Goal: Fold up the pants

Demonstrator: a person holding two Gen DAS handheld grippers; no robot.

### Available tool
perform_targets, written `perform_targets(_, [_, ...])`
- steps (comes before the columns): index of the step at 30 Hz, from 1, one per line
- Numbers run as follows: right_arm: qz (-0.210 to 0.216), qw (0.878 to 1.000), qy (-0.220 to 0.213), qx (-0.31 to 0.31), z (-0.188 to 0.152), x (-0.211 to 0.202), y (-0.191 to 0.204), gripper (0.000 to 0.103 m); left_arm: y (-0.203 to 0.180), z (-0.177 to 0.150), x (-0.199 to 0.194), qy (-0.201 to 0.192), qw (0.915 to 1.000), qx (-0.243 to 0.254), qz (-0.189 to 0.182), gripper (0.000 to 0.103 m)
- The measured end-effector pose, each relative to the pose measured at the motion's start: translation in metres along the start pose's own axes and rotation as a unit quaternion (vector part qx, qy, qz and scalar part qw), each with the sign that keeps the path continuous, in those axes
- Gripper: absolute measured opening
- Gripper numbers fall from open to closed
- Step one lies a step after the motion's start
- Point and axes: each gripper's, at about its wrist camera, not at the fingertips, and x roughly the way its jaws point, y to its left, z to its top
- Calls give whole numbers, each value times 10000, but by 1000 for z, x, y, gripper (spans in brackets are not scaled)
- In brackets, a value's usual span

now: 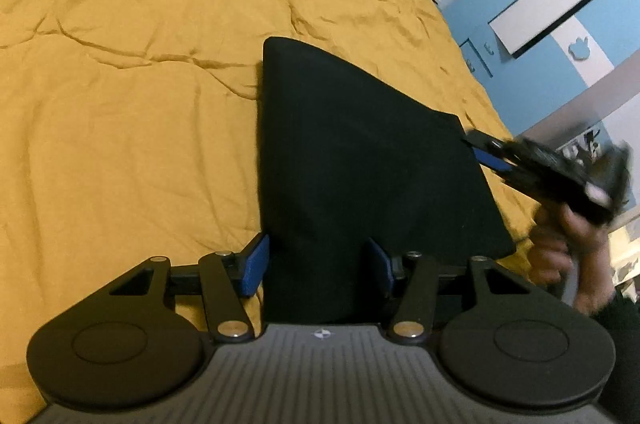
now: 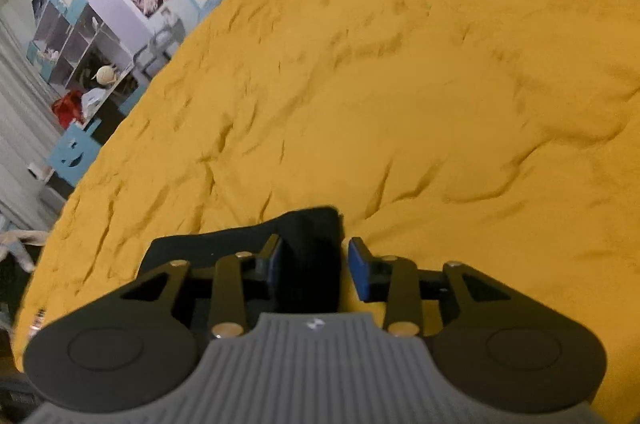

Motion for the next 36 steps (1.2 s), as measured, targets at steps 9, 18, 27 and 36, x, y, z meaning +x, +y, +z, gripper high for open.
perform_targets(9, [23,9753,244,-2193,-60,-57,76,27,-2,2,3,5,10000,-87,46,60])
perform_targets(18, [-296,9812,505,-1837,-75,-73,61,25,-13,5,2,44,9993,229,308,60])
perform_targets(27, [-286,9817,346,-1853,-72,-68,77,26,-12,6,-3,30,9992,264,308,59])
perform_targets(36, [35,9978,595,-289,-44,-59,36,38,3,56,-8,-173,9998,87,-42,67])
